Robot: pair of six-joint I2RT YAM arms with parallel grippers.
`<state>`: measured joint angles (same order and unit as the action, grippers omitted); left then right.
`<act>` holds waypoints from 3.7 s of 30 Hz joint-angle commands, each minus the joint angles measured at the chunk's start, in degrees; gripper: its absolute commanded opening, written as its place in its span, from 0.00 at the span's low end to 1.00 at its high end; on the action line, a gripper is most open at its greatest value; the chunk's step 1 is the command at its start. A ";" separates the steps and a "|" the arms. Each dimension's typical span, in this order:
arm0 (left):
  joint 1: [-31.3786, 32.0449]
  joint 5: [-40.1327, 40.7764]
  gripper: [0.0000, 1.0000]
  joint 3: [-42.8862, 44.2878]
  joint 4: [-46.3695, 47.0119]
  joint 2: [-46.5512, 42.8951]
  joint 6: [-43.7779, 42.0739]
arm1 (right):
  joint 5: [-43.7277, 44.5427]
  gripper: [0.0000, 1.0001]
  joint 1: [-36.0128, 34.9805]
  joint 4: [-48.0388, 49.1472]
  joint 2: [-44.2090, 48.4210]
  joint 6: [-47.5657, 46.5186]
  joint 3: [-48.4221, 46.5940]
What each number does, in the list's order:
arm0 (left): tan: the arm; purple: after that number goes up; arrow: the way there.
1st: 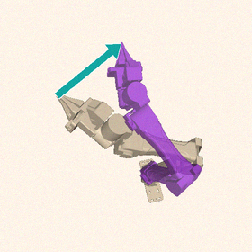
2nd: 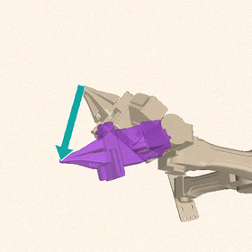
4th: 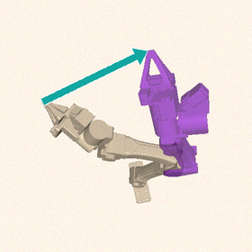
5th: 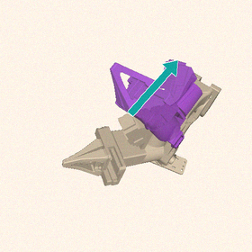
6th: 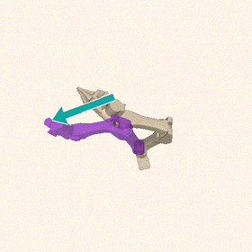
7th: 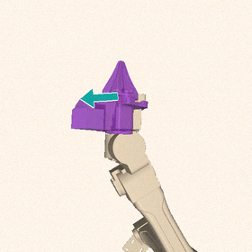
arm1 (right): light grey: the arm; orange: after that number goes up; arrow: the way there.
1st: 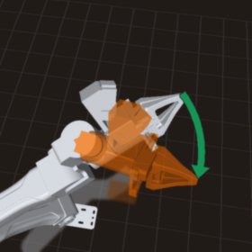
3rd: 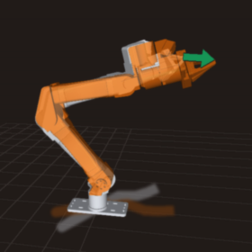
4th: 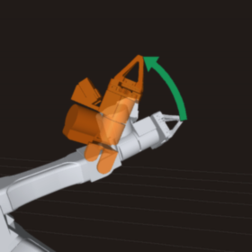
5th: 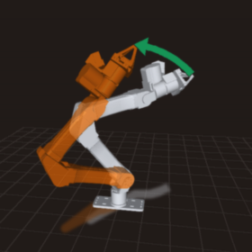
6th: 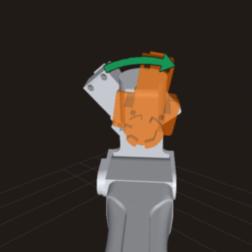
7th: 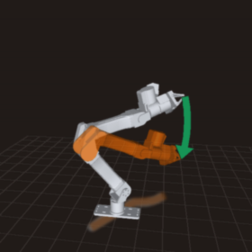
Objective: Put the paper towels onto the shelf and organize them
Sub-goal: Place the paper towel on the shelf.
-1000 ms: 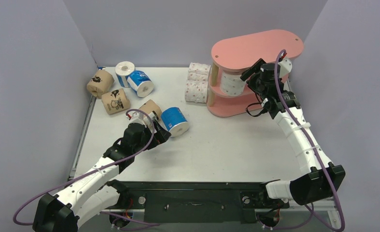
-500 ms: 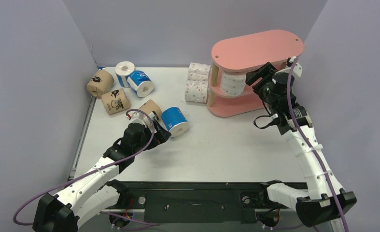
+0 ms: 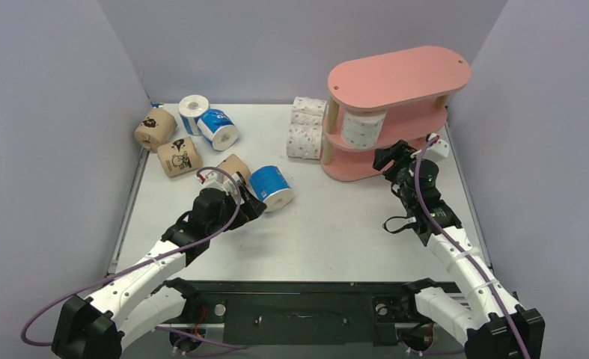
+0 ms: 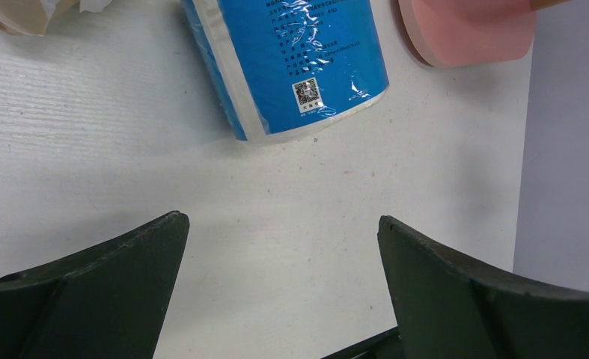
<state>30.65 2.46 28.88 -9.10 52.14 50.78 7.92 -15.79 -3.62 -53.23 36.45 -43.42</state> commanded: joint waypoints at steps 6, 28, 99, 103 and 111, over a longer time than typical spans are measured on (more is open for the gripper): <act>-0.16 -0.90 0.98 1.53 2.91 -0.15 -0.40 | -4.93 0.37 4.98 23.74 -6.11 12.57 2.92; -0.46 -0.54 0.98 2.39 3.26 1.93 -1.20 | -7.24 0.35 5.93 27.35 -18.13 14.57 -3.46; -1.90 -0.86 0.98 2.45 3.69 0.69 -1.47 | -10.03 0.37 5.00 28.27 -26.26 14.27 -6.02; -2.02 -0.92 0.98 2.68 3.33 0.69 -1.67 | -9.73 0.38 5.27 27.19 -24.18 14.25 -4.98; -4.74 -1.22 0.97 5.00 -0.66 -1.35 -3.20 | -6.28 0.44 4.56 11.53 -10.43 12.48 -2.10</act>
<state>27.75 1.19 31.38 -7.86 52.77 48.97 -1.06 -10.57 15.49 -72.88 51.27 -46.63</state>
